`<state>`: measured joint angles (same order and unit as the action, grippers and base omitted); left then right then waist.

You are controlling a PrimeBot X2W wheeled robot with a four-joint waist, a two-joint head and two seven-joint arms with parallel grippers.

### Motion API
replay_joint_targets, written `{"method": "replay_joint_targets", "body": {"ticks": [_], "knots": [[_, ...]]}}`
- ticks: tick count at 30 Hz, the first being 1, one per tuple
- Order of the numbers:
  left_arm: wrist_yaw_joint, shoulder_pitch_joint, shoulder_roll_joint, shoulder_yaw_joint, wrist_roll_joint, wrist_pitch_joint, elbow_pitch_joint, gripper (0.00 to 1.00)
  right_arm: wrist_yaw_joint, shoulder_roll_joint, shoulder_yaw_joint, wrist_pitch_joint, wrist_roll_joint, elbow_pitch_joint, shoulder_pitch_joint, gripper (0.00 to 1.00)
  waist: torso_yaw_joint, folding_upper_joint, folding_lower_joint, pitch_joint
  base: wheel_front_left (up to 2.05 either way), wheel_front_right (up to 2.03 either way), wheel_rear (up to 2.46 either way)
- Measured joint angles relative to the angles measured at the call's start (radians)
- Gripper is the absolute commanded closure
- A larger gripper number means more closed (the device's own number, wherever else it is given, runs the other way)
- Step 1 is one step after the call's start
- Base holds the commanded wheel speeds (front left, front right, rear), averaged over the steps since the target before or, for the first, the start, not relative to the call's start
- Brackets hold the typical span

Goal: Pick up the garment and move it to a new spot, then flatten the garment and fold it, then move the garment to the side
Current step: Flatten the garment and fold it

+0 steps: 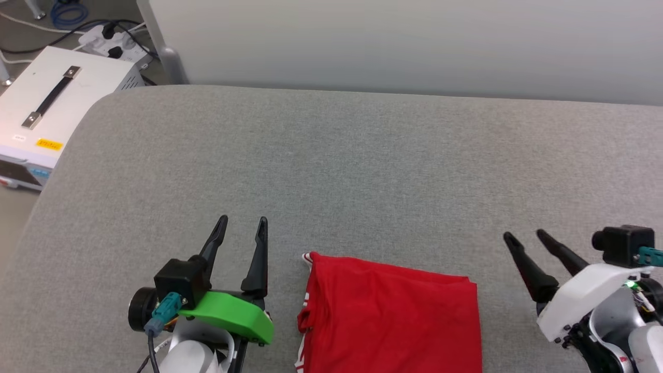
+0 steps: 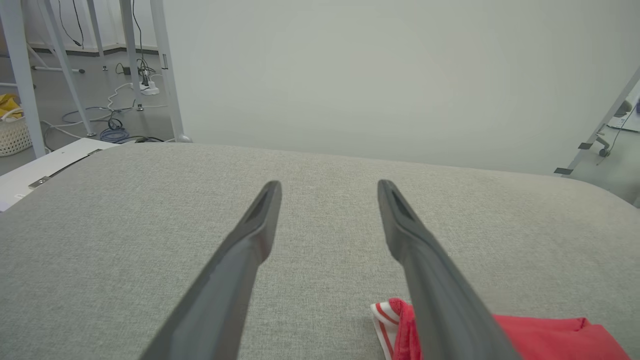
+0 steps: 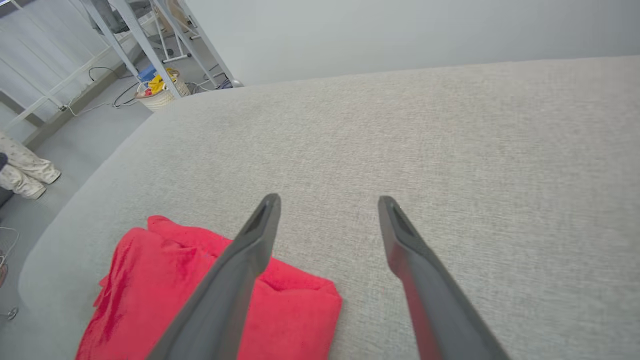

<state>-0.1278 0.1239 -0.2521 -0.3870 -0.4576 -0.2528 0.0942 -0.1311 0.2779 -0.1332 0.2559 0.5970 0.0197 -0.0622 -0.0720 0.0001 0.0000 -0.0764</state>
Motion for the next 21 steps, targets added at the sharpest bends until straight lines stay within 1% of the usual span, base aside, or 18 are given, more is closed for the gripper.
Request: {"method": "replay_joint_targets", "body": {"ticks": [2, 3, 6, 10, 15, 21], "knots": [[-0.001, -0.003, -0.002, 0.000, 0.000, 0.005, -0.005, 0.00, 0.000, -0.003, 0.036, -0.033, -0.065, 0.014, 0.020, 0.00, 0.012, 0.0000, 0.0000, 0.010, 0.00, 0.00, 0.00], [-0.004, -0.004, -0.002, 0.000, -0.001, 0.007, -0.007, 0.00, 0.000, -0.007, 0.059, -0.068, -0.119, 0.028, 0.031, 0.00, 0.020, 0.0000, 0.0000, 0.017, 0.00, 0.00, 0.00], [-0.009, -0.005, -0.006, 0.000, -0.001, 0.007, -0.008, 0.00, 0.000, -0.031, 0.116, -0.155, -0.216, 0.059, 0.057, 0.00, 0.033, 0.0000, 0.0000, 0.032, 0.00, 0.00, 0.00], [-0.014, -0.021, -0.010, 0.000, -0.001, 0.007, -0.007, 0.00, 0.000, -0.074, 0.157, -0.239, -0.302, 0.093, 0.101, 0.00, 0.046, 0.0000, 0.0000, 0.055, 0.00, 0.00, 0.00], [-0.026, -0.066, -0.014, 0.004, -0.001, 0.007, 0.000, 0.00, 0.000, -0.115, 0.169, -0.262, -0.337, 0.122, 0.179, 0.00, 0.055, 0.0000, 0.0000, 0.099, 0.00, 0.00, 0.00], [-0.039, -0.108, -0.030, 0.009, -0.010, 0.007, 0.013, 0.00, 0.000, -0.132, 0.166, -0.259, -0.353, 0.153, 0.218, 0.00, 0.068, 0.0000, 0.0000, 0.135, 0.00, 0.00, 0.00]]}}
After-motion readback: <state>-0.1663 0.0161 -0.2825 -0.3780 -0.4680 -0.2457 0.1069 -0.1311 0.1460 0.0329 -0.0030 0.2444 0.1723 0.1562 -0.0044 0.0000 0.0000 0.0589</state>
